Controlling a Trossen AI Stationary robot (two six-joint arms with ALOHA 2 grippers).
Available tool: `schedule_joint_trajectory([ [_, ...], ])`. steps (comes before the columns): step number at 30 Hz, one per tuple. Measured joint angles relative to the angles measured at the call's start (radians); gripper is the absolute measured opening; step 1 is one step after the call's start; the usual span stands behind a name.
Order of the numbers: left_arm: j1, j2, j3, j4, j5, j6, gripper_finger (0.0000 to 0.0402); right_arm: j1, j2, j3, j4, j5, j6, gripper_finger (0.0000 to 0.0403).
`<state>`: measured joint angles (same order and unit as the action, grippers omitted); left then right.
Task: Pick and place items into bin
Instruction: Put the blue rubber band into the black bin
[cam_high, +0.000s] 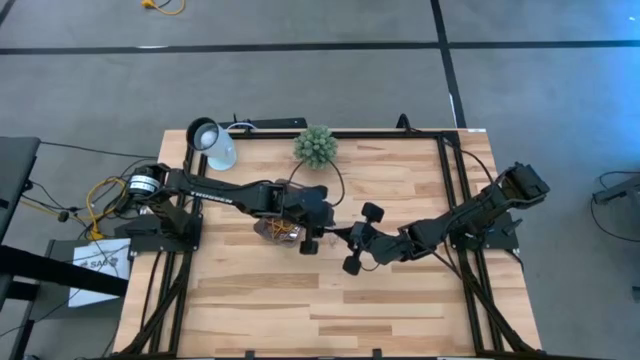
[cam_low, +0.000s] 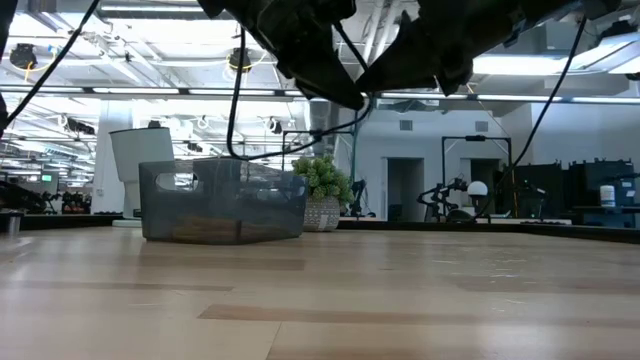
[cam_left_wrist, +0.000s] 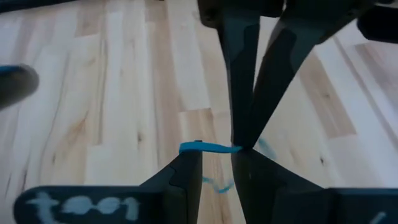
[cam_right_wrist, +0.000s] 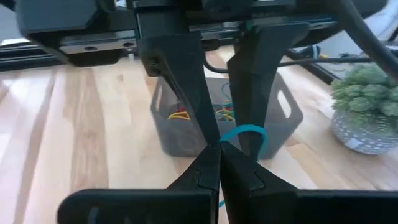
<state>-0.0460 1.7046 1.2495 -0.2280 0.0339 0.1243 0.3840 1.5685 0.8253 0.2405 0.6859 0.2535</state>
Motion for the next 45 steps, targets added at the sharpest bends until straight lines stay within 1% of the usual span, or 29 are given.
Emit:
schedule_joint_trajectory([
  [3,0.0,0.0,-0.001,0.011,0.033,0.021,0.0078,0.0,0.0,0.0,0.0,-0.004,0.0,0.0],
  [10,0.001,0.0,0.0,-0.017,0.127,0.014,0.0077,-0.003,0.001,0.001,0.006,-0.023,0.0,0.0],
  [16,0.0,-0.003,0.005,-0.051,0.139,0.01,0.0077,0.002,0.003,0.002,-0.021,-0.021,0.013,0.0],
  [20,-0.014,-0.013,0.006,-0.165,0.153,0.011,0.0077,0.031,-0.004,0.0,-0.099,0.021,0.052,0.0],
  [23,-0.031,-0.013,0.006,-0.21,0.15,0.007,0.0077,0.044,-0.018,0.0,-0.164,0.123,0.106,0.0],
  [25,-0.046,-0.013,0.006,-0.221,0.144,0.003,0.0077,0.05,-0.022,0.0,-0.218,0.159,0.138,0.0],
  [27,-0.063,-0.013,0.005,-0.22,0.13,0.004,0.0077,0.044,-0.026,0.0,-0.225,0.153,0.157,0.0],
  [28,-0.071,-0.013,0.005,-0.211,0.104,0.006,0.0077,0.041,-0.026,0.0,-0.222,0.147,0.162,0.0],
  [32,-0.09,-0.013,0.005,-0.132,-0.1,0.012,0.0077,0.023,-0.026,0.0,-0.184,0.073,0.162,0.0],
  [33,-0.091,-0.013,0.005,-0.105,-0.14,0.011,0.0077,0.019,-0.026,0.0,-0.176,0.069,0.16,0.0],
  [34,-0.09,-0.013,0.005,-0.08,-0.153,0.011,0.0077,0.017,-0.026,0.0,-0.168,0.069,0.158,0.0],
  [37,-0.09,-0.013,0.005,-0.033,-0.145,0.019,0.0077,0.016,-0.026,0.0,-0.147,0.062,0.142,0.0],
  [45,-0.087,-0.013,0.004,-0.029,-0.157,0.022,0.0077,0.017,-0.026,0.0,-0.085,0.046,0.084,0.0],
])
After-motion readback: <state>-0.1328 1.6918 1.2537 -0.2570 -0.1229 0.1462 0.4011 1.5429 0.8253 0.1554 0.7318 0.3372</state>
